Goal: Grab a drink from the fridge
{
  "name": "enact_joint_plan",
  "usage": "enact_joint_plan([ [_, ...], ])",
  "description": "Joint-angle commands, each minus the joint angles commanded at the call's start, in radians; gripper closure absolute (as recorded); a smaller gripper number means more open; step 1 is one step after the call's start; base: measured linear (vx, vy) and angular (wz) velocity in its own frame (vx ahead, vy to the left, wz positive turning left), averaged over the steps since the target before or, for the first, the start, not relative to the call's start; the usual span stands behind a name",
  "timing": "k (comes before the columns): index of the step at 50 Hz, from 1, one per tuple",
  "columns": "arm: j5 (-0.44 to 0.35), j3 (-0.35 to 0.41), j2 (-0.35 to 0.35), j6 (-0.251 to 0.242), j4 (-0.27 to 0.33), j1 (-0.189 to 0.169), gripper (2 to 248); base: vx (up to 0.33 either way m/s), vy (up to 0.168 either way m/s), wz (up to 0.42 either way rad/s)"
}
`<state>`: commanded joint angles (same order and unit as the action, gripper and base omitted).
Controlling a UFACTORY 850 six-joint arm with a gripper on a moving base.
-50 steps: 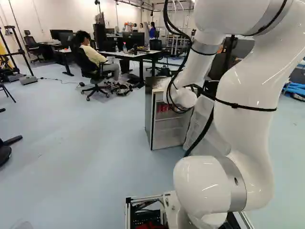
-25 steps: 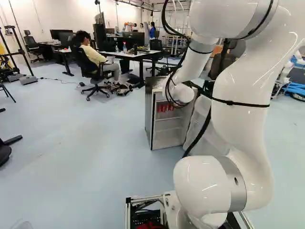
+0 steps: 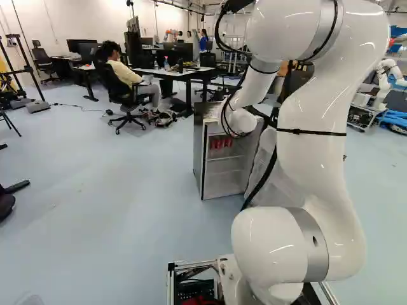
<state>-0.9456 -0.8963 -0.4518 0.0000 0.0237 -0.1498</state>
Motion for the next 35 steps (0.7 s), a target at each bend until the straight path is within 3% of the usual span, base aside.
enact_joint_plan([
  [35,0.000,-0.136,-0.105,0.000,0.000,-0.032,156,0.000,0.000,0.000],
])
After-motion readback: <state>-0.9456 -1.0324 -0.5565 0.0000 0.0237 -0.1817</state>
